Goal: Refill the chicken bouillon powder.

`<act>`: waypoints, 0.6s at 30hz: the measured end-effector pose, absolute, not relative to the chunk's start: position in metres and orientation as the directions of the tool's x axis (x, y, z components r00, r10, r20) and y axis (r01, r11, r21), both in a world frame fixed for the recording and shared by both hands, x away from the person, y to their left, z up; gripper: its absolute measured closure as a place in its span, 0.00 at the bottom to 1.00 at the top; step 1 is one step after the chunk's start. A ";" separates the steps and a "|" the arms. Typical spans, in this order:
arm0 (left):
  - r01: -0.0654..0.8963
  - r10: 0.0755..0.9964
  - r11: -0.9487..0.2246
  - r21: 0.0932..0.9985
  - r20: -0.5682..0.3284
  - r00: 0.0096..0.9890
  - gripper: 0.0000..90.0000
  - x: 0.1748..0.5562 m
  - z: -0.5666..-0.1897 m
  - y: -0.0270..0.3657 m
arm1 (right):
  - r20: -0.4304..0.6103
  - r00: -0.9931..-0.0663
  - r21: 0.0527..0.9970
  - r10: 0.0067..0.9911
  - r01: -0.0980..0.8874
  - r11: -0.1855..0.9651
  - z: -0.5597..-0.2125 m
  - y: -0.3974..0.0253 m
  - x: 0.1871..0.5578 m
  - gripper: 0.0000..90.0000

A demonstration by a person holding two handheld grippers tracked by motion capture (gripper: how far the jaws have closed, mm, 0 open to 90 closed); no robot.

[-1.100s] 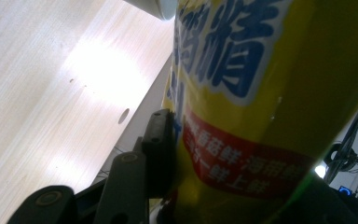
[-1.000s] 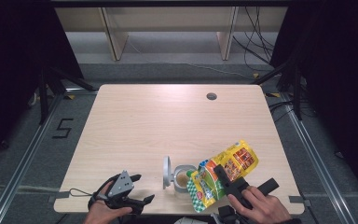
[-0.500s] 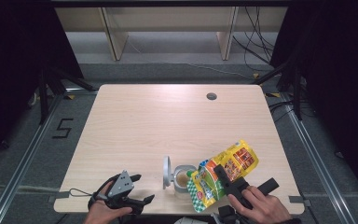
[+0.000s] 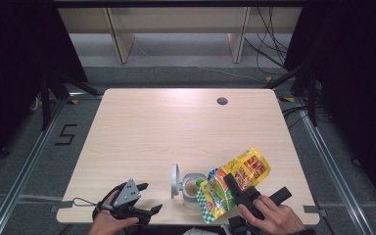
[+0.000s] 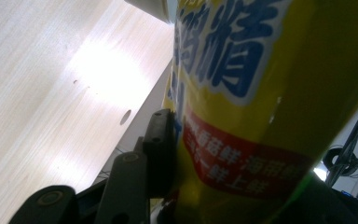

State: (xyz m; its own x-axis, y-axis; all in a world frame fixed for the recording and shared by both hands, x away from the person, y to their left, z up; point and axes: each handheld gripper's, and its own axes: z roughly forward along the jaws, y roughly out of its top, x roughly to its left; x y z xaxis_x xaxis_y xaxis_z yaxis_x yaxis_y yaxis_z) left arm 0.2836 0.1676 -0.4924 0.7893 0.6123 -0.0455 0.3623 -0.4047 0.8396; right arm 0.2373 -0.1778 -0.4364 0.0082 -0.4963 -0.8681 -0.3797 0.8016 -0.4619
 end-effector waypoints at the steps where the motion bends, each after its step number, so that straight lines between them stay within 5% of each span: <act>1: 0.362 0.612 -0.404 0.840 -0.046 0.790 0.18 0.284 -0.492 0.167 | -0.864 -0.015 -0.460 -0.504 -0.385 0.800 -0.436 -0.177 0.238 0.71; 18: 0.369 0.615 -0.400 0.839 -0.052 0.786 0.18 0.283 -0.492 0.167 | -0.871 0.009 -0.456 -0.491 -0.385 0.802 -0.436 -0.179 0.237 0.71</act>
